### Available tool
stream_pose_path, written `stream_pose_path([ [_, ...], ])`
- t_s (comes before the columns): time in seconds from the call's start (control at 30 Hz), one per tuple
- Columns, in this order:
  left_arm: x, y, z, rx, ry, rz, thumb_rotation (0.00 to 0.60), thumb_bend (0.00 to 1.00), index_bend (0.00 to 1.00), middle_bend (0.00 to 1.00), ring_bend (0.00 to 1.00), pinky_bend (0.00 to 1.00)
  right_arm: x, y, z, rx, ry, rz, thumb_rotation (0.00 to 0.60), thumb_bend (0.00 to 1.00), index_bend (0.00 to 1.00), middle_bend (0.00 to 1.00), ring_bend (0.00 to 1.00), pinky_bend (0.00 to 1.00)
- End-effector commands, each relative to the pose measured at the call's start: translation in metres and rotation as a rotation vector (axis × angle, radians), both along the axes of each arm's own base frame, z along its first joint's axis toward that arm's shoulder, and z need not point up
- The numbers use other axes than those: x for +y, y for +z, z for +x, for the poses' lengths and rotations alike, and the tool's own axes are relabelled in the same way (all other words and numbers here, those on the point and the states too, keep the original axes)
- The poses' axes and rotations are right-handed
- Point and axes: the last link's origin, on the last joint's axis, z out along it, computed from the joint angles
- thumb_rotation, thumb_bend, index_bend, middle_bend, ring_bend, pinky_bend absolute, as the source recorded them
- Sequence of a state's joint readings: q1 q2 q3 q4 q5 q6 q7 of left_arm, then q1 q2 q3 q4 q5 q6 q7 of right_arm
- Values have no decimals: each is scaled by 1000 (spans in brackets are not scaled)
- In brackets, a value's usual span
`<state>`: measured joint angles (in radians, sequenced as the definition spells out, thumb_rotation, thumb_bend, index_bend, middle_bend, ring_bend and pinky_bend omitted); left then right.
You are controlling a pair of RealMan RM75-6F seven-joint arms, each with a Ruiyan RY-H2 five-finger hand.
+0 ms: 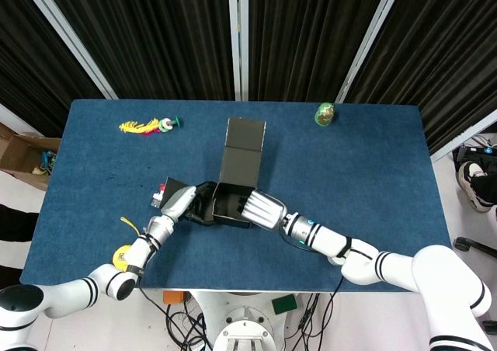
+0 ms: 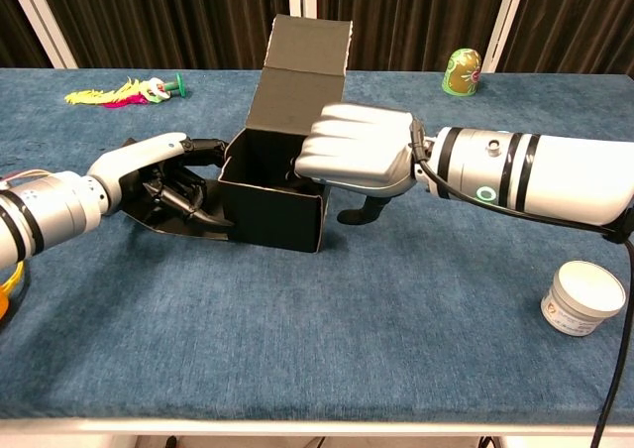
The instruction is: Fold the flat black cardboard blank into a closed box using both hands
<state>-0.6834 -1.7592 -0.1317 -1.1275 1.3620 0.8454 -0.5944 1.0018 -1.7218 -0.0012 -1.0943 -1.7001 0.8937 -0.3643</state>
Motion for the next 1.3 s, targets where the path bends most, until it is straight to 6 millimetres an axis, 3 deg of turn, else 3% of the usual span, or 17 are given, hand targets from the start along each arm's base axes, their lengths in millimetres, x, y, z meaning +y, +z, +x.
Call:
stream_pose_path([
  [0.03,0,0,0,-1,0,2,581,39,591,563,660,892,-1,3,1,-20,-1,-13,600,289,968,888,998,1000],
  [0.07,0,0,0,-1,0,3,581,39,575,555,656,891,-2,4,1,-30,-4,-19,600,271,910,816,995,1000],
  [0.2,-1,1,-1,-2,-2,8,580,37,464,488,614,877,-4,11,2,-72,-12,-42,600,115,497,516,966,998],
  [0.3,-1,2,0,-2,-8,11,580,36,394,420,551,862,-5,15,2,-104,-25,-52,600,30,300,403,942,976],
  [0.4,-2,2,1,3,-15,13,577,36,339,339,431,834,-6,16,1,-111,-31,-62,600,2,190,334,932,962],
  [0.6,-4,5,2,13,-33,30,545,35,273,231,315,769,-6,16,-2,-118,-39,-68,600,0,60,252,915,939],
  [0.7,-4,6,4,9,-36,38,504,34,222,167,237,635,-6,17,-2,-135,-44,-71,600,0,14,205,896,918],
  [0.83,-6,12,4,14,-53,64,488,34,137,77,122,386,-5,28,-1,-199,-66,-83,600,0,0,168,879,902],
  [0.9,-7,16,3,24,-63,75,482,35,114,60,93,315,-4,37,-2,-238,-84,-92,600,0,0,163,876,899],
  [1.1,-15,30,-1,40,-78,112,462,34,74,26,64,278,10,70,-30,-384,-270,-97,600,0,0,162,868,891],
  [1.3,-23,51,-6,69,-112,199,459,32,74,25,64,279,40,85,-68,-617,-705,42,600,0,0,178,857,884],
])
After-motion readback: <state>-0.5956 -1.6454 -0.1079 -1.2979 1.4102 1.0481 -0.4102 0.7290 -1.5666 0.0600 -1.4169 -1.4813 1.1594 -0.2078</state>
